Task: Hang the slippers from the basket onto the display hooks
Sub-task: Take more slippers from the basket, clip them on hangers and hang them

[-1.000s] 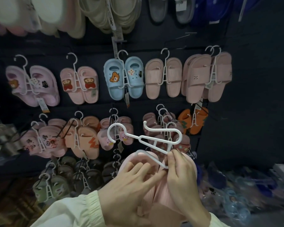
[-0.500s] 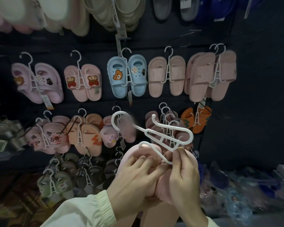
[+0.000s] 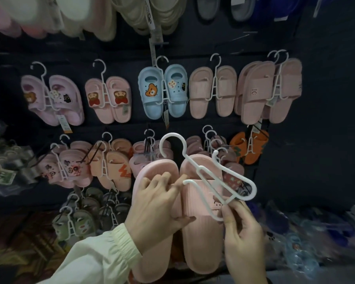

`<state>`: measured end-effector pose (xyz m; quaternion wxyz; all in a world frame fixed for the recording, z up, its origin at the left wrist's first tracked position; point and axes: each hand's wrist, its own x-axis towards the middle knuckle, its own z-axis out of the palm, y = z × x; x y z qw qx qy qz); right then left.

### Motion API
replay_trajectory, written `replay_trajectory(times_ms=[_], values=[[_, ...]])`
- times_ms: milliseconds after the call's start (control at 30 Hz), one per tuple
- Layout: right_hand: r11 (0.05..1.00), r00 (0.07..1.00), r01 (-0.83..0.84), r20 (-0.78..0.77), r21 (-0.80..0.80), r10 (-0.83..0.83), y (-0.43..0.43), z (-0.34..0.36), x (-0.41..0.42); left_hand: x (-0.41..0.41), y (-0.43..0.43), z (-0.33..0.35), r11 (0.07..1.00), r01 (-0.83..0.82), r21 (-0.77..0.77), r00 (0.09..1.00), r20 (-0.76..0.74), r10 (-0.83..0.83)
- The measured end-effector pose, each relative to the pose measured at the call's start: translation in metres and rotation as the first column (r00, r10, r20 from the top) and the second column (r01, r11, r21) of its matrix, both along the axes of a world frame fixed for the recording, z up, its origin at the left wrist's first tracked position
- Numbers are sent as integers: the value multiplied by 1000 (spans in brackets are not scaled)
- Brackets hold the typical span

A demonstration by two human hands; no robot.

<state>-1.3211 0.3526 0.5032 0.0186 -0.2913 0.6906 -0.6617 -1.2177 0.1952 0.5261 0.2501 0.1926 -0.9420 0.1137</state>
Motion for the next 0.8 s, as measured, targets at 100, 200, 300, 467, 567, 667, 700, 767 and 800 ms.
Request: replay_trajectory(times_ms=[100,200,300,467,567,667,700,767,800], values=[[994,992,-105,70,-4,105,5,6,6,2,-2,3,1000,-21,6,1000,-7,21],[989,984,-150,99,11,148,8,10,8,5,-4,5,999,-34,9,999,-3,34],[985,980,-164,119,49,158,8,13,9,8,-6,7,999,-46,10,999,-2,46],[989,970,-119,225,93,95,7,12,11,10,-6,9,997,-73,29,997,-6,74],[988,954,-150,268,42,134,7,18,14,13,-8,7,997,-73,39,997,-8,73],[982,948,-187,265,20,175,10,23,14,14,-9,4,995,-83,50,996,-6,84],[978,949,-204,255,43,187,11,25,14,14,-9,4,995,-84,49,996,-7,85],[964,944,-248,248,94,219,12,25,13,15,-9,5,995,-87,46,996,-14,87],[955,937,-277,252,111,242,11,26,13,15,-9,6,995,-86,49,996,-17,87]])
